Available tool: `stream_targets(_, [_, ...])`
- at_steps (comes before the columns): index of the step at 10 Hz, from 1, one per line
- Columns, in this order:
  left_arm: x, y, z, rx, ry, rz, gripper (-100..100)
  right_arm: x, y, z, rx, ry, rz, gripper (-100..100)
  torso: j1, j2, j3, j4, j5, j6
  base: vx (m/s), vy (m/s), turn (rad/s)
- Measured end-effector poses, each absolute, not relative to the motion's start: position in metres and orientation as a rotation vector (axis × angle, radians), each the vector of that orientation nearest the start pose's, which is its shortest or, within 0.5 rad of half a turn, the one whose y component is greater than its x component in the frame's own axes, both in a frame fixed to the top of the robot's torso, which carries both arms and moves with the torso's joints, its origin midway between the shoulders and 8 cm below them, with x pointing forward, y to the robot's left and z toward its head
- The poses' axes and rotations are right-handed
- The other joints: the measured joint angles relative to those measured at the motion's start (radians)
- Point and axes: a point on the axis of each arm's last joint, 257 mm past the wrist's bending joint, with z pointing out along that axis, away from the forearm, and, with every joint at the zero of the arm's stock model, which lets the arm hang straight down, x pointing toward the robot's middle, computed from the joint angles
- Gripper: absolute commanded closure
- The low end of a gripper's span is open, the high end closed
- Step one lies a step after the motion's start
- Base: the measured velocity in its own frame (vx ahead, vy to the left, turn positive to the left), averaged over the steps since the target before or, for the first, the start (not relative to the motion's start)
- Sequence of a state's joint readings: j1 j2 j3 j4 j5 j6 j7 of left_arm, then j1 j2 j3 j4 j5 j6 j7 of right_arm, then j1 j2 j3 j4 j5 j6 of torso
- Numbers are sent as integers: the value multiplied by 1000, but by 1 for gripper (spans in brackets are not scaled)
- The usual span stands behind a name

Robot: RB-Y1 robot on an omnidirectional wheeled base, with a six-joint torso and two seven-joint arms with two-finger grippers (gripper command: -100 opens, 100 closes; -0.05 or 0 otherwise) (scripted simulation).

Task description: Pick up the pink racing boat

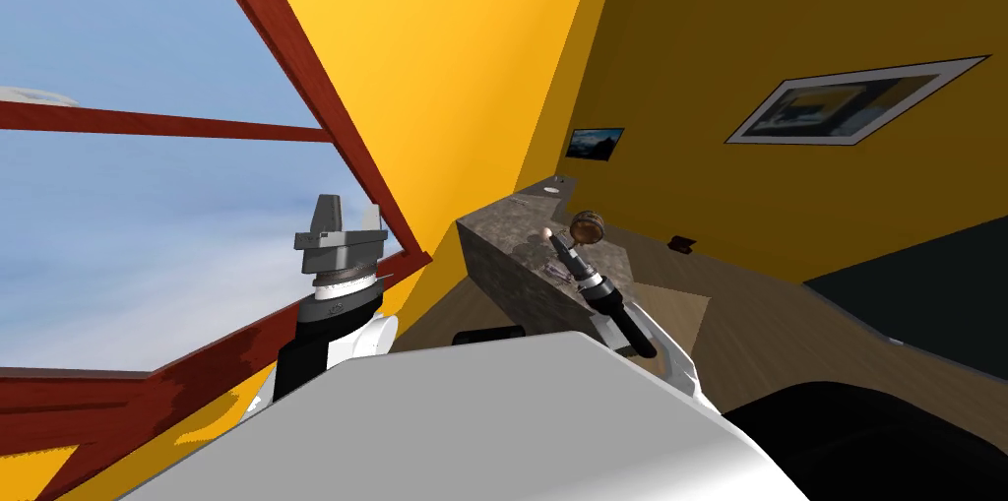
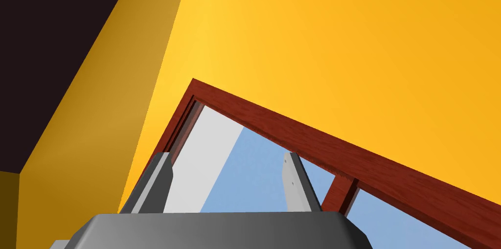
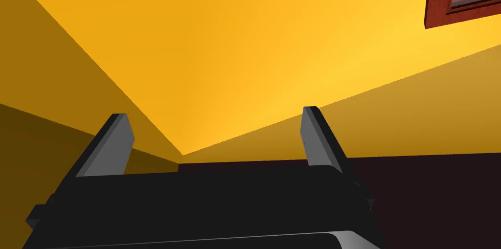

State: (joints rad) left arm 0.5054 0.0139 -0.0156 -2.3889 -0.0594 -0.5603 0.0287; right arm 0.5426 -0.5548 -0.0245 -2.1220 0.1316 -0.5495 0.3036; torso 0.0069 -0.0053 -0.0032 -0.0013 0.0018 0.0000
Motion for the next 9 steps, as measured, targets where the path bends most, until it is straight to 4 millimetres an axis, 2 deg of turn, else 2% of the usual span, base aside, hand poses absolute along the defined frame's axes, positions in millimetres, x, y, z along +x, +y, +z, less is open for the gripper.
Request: stream_targets(9, [310, 257, 79, -489, 538, -1342, 0, 357, -282, -124, -275, 1450, 615, -100, 0, 0, 0, 0, 0, 0, 88, 99, 27])
